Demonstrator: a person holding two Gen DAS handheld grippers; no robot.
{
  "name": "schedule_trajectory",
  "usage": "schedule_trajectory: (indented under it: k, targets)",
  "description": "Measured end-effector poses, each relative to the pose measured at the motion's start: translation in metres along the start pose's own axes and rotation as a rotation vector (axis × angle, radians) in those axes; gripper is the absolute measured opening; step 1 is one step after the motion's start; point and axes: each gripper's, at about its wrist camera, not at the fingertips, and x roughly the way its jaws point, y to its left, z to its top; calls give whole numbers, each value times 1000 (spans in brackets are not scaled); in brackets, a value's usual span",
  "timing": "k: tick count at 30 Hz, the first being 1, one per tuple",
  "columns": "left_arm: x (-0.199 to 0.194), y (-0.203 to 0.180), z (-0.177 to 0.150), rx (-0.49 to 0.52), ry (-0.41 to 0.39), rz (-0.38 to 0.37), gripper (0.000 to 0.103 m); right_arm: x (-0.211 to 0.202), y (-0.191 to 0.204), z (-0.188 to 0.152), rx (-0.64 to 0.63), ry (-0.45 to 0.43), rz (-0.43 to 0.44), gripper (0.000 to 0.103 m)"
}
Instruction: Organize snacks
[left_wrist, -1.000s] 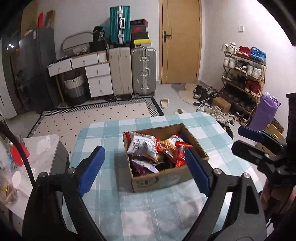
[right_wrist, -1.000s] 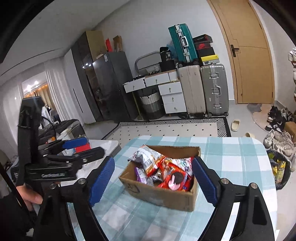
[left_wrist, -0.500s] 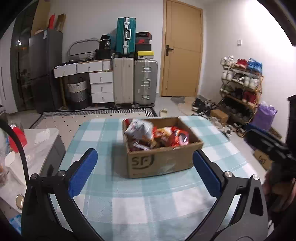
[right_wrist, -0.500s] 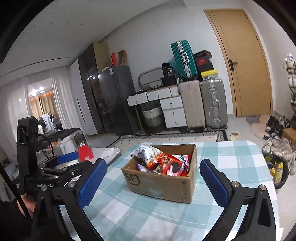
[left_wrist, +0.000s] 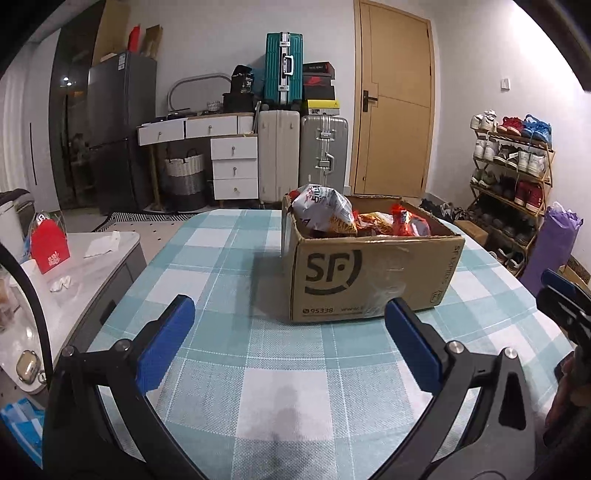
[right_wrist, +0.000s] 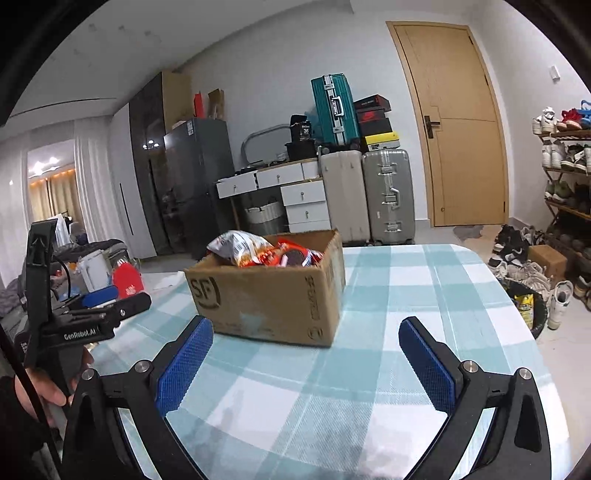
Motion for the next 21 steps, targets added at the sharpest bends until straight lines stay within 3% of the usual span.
schedule_trajectory:
  k: [6,15,21]
  targets:
    - [3,-4,-15,50,-97,3,103,-4,1,-9,-10,-33,49,103]
    - [15,0,-12,24,-84,-5,103,0,14,-6,-58,-16,12,103]
    - [16,-12,-15,82,-109,-4,103,-1,22,-8,-105,-28,29,103]
